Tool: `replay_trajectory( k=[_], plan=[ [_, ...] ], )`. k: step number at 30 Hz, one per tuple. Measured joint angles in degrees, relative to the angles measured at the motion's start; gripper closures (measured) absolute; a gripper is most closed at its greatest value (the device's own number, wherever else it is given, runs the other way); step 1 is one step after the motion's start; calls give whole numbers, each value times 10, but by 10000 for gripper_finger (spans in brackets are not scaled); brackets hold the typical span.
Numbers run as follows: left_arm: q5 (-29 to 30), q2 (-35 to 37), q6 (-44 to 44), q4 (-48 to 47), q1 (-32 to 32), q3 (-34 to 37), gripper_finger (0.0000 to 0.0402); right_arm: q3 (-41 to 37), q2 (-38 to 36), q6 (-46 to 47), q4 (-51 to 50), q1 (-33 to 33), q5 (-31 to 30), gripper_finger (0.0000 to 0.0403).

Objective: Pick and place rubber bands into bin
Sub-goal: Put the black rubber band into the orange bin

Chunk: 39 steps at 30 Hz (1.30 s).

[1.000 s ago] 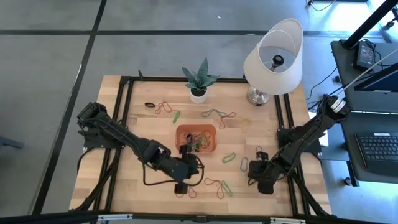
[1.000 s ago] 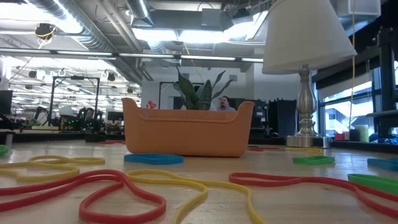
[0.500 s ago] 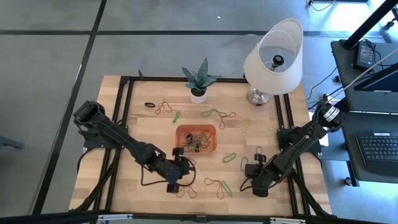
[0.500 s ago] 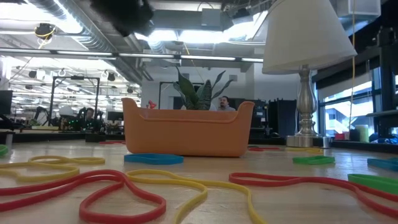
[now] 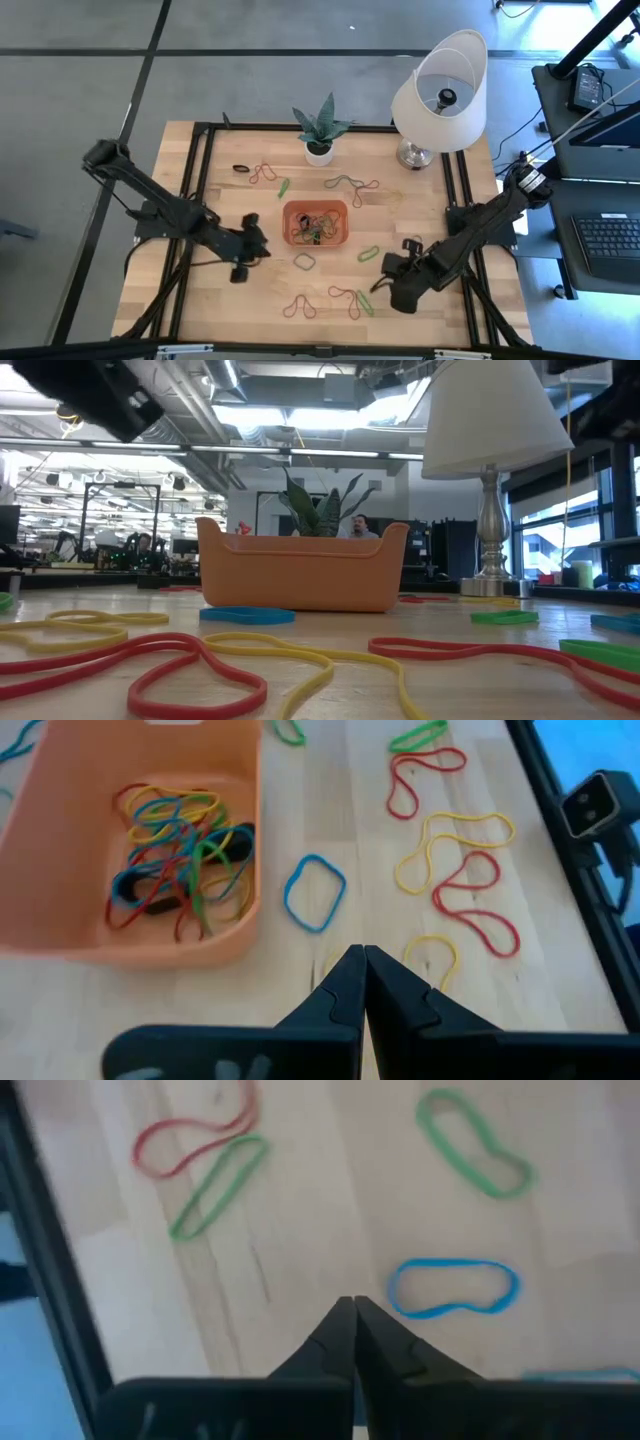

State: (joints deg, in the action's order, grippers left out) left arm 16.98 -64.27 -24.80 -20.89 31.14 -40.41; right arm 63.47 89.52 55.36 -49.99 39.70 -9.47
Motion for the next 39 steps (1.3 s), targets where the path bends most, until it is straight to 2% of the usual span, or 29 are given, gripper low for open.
replay_trajectory(
  k=[4,9,17,23,27,33,39],
  plan=[
    [0,62,0,1,0,48,398,15,0,14,-20,-6,-1,395],
    [-8,114,11,0,0,90,398,-5,0,35,-23,-6,14,375],
    [-16,152,22,1,0,131,398,-69,0,76,0,-6,109,279],
    [-15,162,20,6,0,147,398,-113,0,68,64,-6,116,204],
    [-7,163,21,16,0,147,398,-138,0,41,94,-6,116,172],
    [15,163,40,41,-1,147,398,-177,0,41,130,-6,116,164],
    [16,163,40,47,-1,147,398,-200,1,41,182,-6,117,195]
  ],
)
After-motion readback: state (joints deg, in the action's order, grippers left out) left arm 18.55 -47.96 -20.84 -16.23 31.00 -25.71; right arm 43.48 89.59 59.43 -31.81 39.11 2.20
